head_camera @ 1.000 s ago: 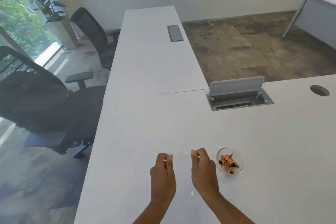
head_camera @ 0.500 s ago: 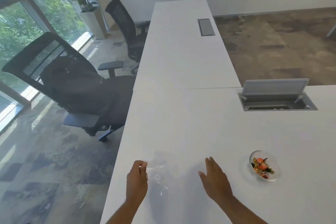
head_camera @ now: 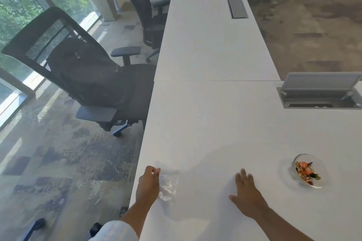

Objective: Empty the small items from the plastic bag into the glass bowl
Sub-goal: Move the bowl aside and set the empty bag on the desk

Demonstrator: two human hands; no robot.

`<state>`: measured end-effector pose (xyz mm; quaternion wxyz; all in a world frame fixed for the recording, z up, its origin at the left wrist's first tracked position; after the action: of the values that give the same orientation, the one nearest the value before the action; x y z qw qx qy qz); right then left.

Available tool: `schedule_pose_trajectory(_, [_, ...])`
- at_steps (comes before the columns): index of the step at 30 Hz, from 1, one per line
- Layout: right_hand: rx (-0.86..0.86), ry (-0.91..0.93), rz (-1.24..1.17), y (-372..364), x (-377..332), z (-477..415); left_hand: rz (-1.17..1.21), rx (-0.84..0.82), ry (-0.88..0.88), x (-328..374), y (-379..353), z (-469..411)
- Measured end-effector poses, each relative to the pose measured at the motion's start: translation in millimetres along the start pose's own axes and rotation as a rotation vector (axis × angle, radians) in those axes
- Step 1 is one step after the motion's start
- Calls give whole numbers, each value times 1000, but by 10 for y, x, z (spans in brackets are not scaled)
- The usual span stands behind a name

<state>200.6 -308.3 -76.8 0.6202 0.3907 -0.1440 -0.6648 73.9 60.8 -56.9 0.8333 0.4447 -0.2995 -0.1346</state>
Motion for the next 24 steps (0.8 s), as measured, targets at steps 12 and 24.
schedule_pose_trajectory(12, [-25, -33, 27, -65, 13, -72, -458, 31, -602, 342, -335, 257])
schedule_pose_trajectory(24, [-21, -21, -6, -64, 24, -93, -659, -115, -541, 218, -683, 315])
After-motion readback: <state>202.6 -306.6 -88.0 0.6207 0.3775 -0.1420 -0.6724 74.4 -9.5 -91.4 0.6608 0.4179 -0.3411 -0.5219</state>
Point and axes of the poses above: each hand's wrist, its own z-axis away from the middle knuckle, its own y-axis out of the back of the hand, x = y × z, the point moved 10 cm from there along -z, towards the middle knuckle, and after that the axes turned 14 degrees about -z, right-handed, at the moved point
